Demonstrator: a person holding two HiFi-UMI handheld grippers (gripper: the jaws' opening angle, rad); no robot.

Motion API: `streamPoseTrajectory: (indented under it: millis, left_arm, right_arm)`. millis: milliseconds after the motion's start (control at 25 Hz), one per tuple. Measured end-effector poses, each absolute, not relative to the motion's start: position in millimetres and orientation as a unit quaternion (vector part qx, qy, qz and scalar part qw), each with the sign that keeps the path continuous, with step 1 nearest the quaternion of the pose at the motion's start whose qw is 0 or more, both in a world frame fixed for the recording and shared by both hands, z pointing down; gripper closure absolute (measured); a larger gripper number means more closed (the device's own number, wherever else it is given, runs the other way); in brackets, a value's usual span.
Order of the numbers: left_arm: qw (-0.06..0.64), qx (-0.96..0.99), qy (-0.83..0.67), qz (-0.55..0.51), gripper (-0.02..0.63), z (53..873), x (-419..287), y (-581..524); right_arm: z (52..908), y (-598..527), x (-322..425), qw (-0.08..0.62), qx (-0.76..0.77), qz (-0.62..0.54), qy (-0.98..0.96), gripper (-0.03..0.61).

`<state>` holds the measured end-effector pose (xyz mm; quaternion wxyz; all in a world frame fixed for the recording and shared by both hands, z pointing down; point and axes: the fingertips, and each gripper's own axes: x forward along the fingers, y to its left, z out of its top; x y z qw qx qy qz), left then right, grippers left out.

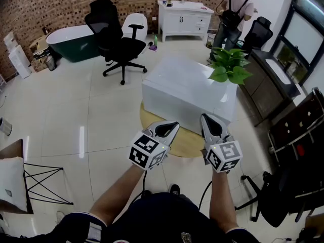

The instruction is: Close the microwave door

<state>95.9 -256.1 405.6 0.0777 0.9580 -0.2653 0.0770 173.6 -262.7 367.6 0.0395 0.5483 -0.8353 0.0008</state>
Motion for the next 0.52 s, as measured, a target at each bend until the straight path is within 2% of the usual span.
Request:
streamPoseTrajectory:
  millis: [520]
  left_arm:
    - [0.081,0.958,-0.263,0.079,0.601,410.0,97.8,-255.5]
  right_arm:
    - [369.5,-263.0,175.7,0.042,0.552,0.004,-0.833,0.578]
